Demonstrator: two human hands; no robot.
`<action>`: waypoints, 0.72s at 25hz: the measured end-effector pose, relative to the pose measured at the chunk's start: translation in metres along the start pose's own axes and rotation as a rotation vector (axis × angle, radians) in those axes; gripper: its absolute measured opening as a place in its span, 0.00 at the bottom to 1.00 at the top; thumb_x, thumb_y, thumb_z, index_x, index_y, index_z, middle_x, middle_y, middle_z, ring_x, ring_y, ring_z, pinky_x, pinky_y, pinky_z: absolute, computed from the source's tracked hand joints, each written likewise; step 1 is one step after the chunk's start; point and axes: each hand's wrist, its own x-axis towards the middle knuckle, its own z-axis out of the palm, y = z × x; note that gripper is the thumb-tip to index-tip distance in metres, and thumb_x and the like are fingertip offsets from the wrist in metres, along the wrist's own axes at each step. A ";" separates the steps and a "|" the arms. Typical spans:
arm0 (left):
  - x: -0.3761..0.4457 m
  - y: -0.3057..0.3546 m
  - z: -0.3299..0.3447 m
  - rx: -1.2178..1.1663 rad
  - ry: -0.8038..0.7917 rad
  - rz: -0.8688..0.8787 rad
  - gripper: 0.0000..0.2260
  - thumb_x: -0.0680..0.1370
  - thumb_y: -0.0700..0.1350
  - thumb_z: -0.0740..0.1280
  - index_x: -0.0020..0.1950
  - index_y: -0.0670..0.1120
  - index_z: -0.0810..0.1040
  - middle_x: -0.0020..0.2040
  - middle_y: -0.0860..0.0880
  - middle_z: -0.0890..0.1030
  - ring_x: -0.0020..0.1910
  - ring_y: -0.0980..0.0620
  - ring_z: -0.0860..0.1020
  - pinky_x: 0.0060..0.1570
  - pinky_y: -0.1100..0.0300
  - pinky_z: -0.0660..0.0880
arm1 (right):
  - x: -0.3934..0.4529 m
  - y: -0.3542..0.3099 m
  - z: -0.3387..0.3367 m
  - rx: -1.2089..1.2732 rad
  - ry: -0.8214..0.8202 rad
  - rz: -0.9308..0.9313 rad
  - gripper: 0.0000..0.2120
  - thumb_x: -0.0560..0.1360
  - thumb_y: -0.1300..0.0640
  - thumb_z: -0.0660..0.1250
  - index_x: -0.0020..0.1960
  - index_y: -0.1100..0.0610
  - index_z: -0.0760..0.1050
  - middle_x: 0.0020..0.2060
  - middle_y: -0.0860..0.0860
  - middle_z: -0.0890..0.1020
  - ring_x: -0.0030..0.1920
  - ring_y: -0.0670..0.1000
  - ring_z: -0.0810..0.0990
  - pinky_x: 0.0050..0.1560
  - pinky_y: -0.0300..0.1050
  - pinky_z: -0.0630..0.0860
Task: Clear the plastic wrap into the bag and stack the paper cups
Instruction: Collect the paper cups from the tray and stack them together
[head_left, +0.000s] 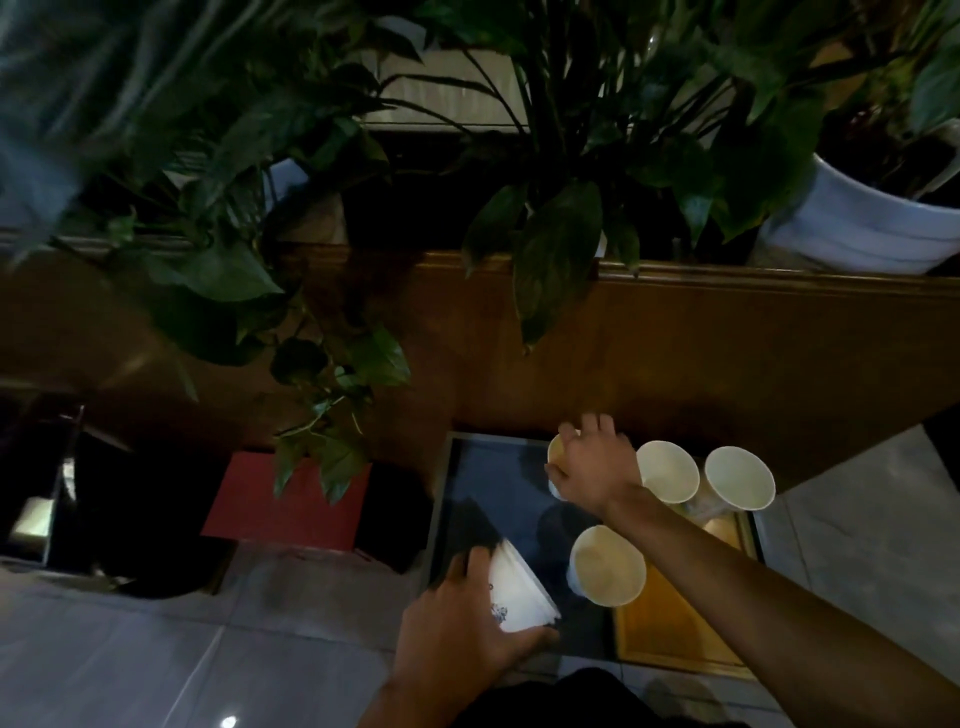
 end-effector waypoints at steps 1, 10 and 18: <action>-0.001 -0.001 0.001 0.003 -0.003 -0.011 0.51 0.51 0.87 0.56 0.68 0.64 0.54 0.65 0.58 0.72 0.59 0.54 0.77 0.51 0.57 0.72 | 0.002 -0.001 0.002 -0.001 0.005 -0.010 0.28 0.73 0.36 0.64 0.65 0.53 0.71 0.60 0.59 0.75 0.60 0.60 0.73 0.54 0.55 0.76; -0.002 -0.006 0.001 0.050 -0.012 -0.051 0.53 0.53 0.85 0.58 0.71 0.61 0.53 0.68 0.57 0.70 0.62 0.54 0.76 0.56 0.54 0.75 | 0.009 -0.001 0.026 0.043 -0.136 -0.053 0.35 0.71 0.40 0.69 0.74 0.48 0.61 0.69 0.60 0.68 0.66 0.67 0.69 0.60 0.65 0.74; 0.000 -0.010 0.000 0.043 0.101 -0.020 0.46 0.54 0.84 0.60 0.65 0.62 0.59 0.62 0.58 0.75 0.57 0.54 0.79 0.49 0.57 0.75 | 0.005 0.007 -0.003 0.269 -0.122 -0.139 0.34 0.72 0.38 0.68 0.74 0.41 0.60 0.71 0.55 0.69 0.67 0.62 0.71 0.60 0.57 0.76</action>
